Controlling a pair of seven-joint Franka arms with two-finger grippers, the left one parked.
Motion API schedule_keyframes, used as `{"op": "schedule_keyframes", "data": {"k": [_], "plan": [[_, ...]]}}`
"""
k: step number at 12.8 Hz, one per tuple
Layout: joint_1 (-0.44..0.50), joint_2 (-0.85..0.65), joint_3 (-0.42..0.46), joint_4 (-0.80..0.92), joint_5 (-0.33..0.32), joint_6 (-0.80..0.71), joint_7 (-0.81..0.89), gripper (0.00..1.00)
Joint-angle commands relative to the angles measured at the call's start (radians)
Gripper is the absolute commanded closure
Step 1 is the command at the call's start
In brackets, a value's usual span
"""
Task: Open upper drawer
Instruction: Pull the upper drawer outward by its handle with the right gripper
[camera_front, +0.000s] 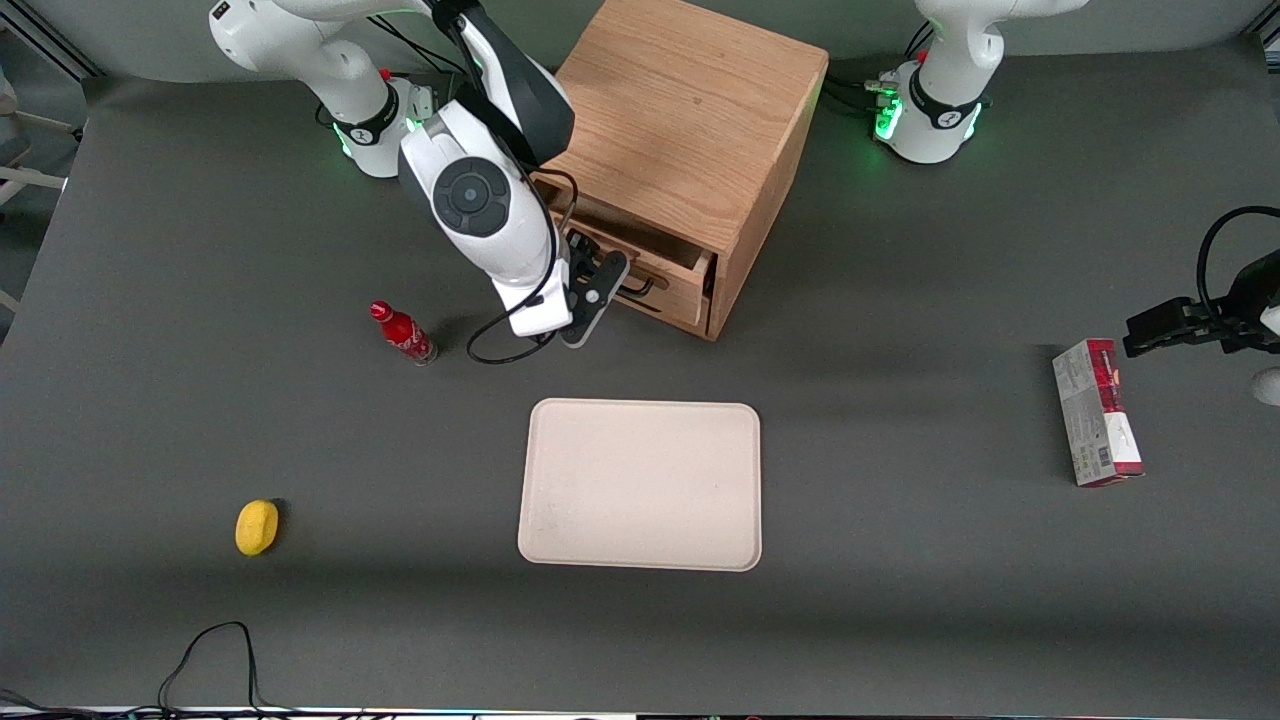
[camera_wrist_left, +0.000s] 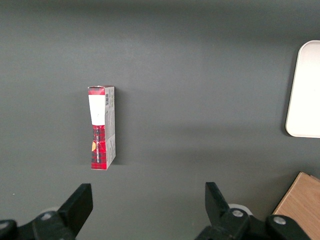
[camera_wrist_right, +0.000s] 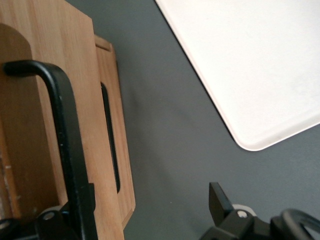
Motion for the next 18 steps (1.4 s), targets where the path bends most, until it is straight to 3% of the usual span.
{"op": "schedule_keyframes", "data": {"k": [1,6,12,18], "plan": [[-0.026,0.033,-0.001,0.048,0.019,-0.005,-0.026,0.00],[-0.068,0.064,-0.001,0.098,0.019,-0.010,-0.052,0.00],[-0.157,0.150,-0.001,0.247,0.023,-0.119,-0.098,0.00],[-0.175,0.170,-0.001,0.281,0.033,-0.122,-0.124,0.00]]}}
